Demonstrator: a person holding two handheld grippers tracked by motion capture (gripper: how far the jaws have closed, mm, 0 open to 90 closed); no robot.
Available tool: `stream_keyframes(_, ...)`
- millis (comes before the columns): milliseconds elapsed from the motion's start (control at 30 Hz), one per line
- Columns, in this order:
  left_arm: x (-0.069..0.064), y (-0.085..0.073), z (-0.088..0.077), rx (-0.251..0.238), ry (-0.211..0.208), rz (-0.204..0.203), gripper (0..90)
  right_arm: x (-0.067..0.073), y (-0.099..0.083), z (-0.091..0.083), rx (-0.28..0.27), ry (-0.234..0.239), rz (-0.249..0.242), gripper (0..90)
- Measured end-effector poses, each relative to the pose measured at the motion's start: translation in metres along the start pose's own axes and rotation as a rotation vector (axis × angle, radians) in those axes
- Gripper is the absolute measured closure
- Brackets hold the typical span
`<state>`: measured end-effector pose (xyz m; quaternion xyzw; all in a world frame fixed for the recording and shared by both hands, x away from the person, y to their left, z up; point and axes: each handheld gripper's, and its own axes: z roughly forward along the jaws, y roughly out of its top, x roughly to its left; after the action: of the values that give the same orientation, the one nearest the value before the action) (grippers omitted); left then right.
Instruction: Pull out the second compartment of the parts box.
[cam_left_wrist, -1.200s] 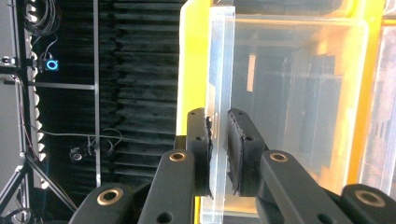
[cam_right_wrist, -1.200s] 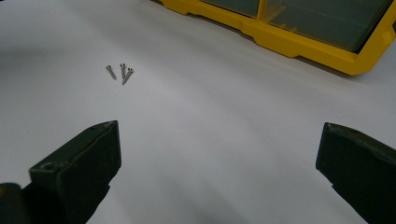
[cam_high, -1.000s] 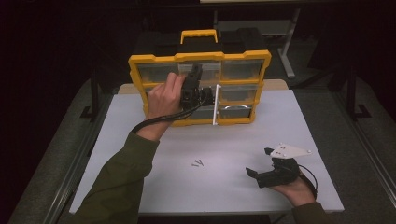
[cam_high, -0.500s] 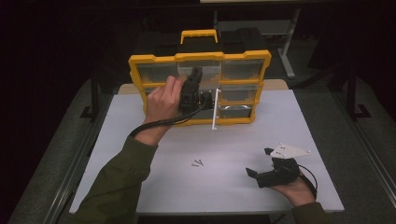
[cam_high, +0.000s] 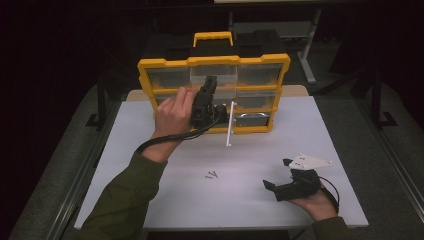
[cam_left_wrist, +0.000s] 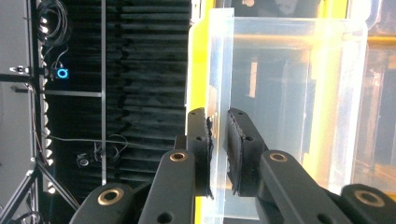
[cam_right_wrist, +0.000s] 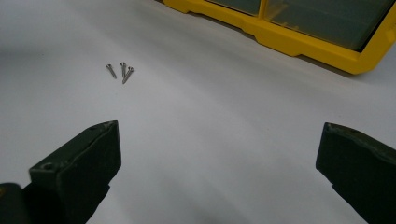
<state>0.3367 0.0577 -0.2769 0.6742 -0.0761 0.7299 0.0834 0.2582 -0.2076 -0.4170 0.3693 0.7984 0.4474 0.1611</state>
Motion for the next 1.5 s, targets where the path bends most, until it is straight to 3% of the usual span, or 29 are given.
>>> stream_keyframes(1500, -0.001, 0.001, -0.031, -0.037, 0.011, -0.008, 80.3, 0.000, 0.000, 0.001, 0.001, 0.004, -0.002, 0.0)
